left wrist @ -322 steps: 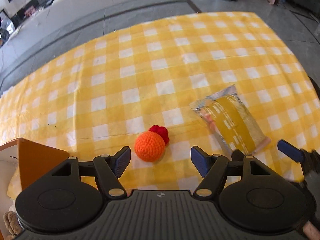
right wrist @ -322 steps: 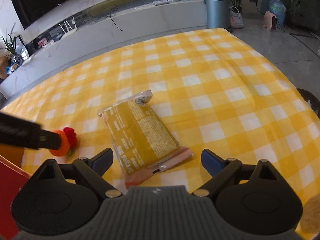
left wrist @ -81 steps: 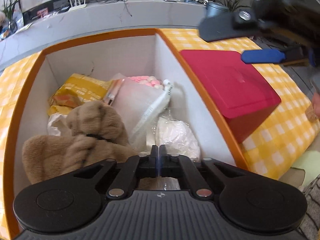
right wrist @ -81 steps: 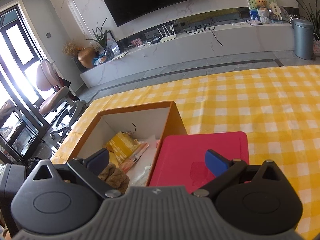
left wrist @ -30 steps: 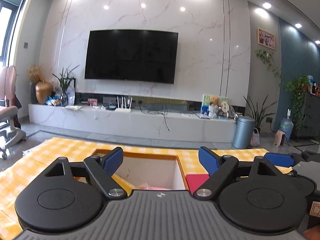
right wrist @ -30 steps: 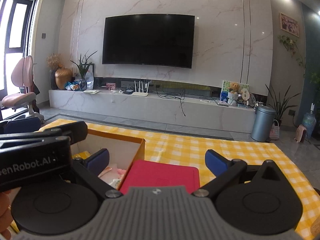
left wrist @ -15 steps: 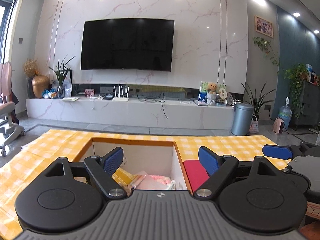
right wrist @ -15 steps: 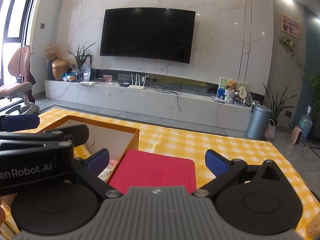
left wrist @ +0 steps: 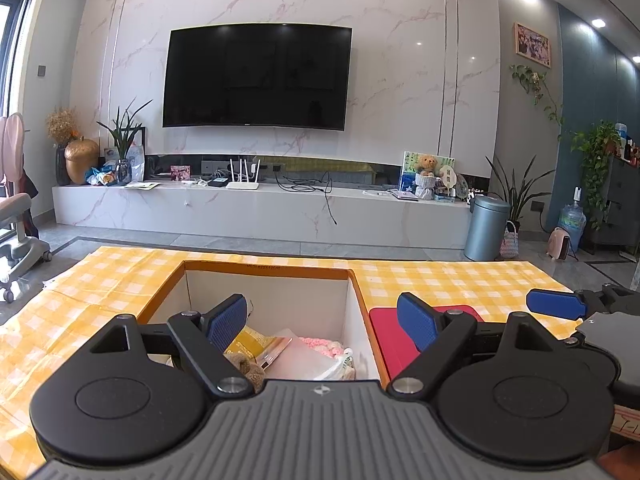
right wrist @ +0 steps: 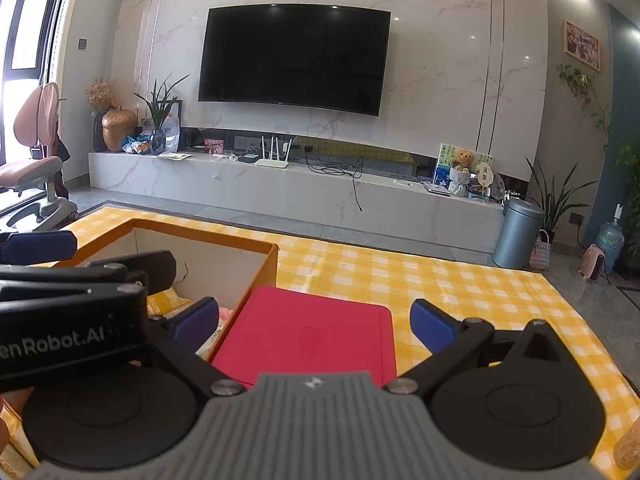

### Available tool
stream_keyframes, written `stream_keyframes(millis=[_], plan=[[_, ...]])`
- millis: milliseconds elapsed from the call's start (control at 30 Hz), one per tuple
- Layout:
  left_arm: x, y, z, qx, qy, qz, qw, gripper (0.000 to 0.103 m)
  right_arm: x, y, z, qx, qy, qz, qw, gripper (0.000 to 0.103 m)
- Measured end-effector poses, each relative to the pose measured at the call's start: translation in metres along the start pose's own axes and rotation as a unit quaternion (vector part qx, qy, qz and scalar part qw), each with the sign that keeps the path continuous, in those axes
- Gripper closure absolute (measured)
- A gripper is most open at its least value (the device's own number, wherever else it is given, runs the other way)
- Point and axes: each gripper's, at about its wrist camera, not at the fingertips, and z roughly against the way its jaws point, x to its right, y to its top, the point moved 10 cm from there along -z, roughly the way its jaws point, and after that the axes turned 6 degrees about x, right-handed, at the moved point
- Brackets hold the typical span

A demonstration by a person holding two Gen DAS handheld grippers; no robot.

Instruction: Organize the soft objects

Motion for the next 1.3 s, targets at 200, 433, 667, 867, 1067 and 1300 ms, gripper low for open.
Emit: stream_keyframes(millis=[200, 433, 667, 867, 1067, 1300], plan=[[0.0015, 0.0001, -0.001, -0.002, 0.004, -0.003, 1.0, 0.004, 0.0, -0.0003, -0.0019, -0.004, -0.002, 0.002, 1.0, 0.003], [0.0006, -0.0012, -0.0024, -0.005, 0.003, -0.001, 1.0, 0.004, -0.0001, -0.0011, -0.0032, -0.008, -0.002, 0.001, 1.0, 0.003], [0.0002, -0.0008, -0.0013, 0.002, 0.006, -0.005, 1.0, 0.003, 0.0012, -0.0014, -0.0053, -0.011, -0.001, -0.001, 1.0, 0.003], [0.0, -0.0014, -0.0031, -0.001, 0.002, -0.002, 1.0, 0.003, 0.0017, -0.0028, -0.0061, -0.012, 0.001, -0.006, 1.0, 0.003], [0.0003, -0.0018, -0.0036, 0.0, 0.001, -0.001, 1.0, 0.003, 0.0007, -0.0045, -0.0068, -0.016, 0.003, -0.009, 1.0, 0.003], [-0.0001, -0.0025, -0.0034, 0.0, 0.001, 0.002, 1.0, 0.004, 0.0003, -0.0053, -0.0057, -0.014, 0.004, -0.008, 1.0, 0.003]])
